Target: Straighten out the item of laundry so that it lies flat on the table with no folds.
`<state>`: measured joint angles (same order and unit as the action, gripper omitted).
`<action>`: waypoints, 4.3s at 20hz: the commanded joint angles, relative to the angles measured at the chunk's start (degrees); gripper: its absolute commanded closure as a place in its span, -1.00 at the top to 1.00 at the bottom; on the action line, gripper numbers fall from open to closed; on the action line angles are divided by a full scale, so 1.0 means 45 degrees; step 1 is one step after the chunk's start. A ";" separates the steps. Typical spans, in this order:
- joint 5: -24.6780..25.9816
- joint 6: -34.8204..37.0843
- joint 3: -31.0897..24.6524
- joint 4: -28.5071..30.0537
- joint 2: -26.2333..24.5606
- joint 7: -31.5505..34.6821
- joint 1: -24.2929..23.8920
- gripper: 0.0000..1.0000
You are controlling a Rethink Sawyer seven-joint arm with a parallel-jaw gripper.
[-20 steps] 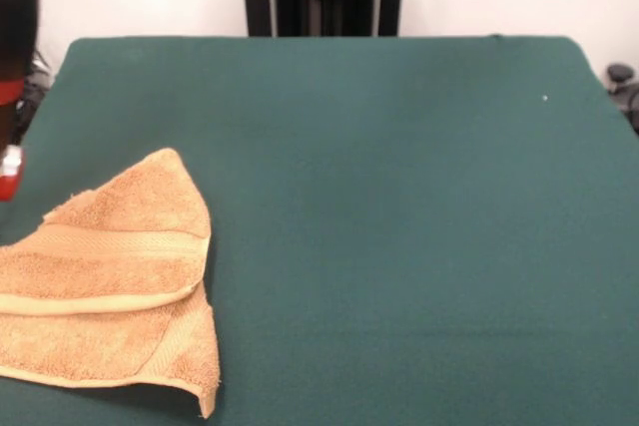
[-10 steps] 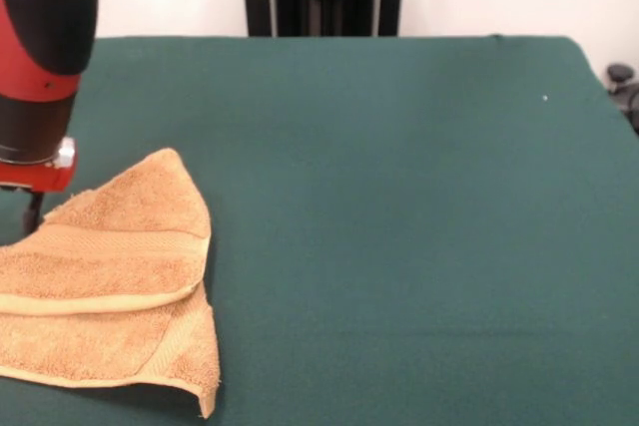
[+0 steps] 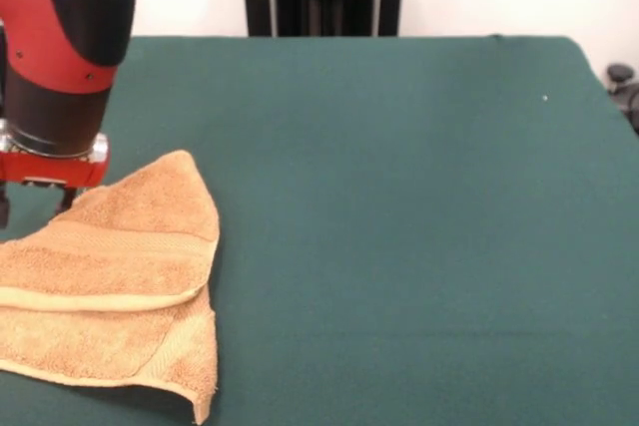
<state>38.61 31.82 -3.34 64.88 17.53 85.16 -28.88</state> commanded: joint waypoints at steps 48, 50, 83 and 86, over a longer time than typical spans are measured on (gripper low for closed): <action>-0.4022 -0.0544 -0.0605 0.2787 0.0027 0.1830 0.1360 1.00; -0.3767 -0.0613 -0.0863 0.2788 0.0077 0.1183 0.1214 1.00; -0.3269 0.5320 -0.3412 0.2824 0.1868 -0.3223 0.0212 1.00; -0.3139 0.5859 -0.3431 0.2654 0.2019 -0.3126 0.0277 1.00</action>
<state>23.73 48.08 -10.99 77.04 26.20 85.26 -30.65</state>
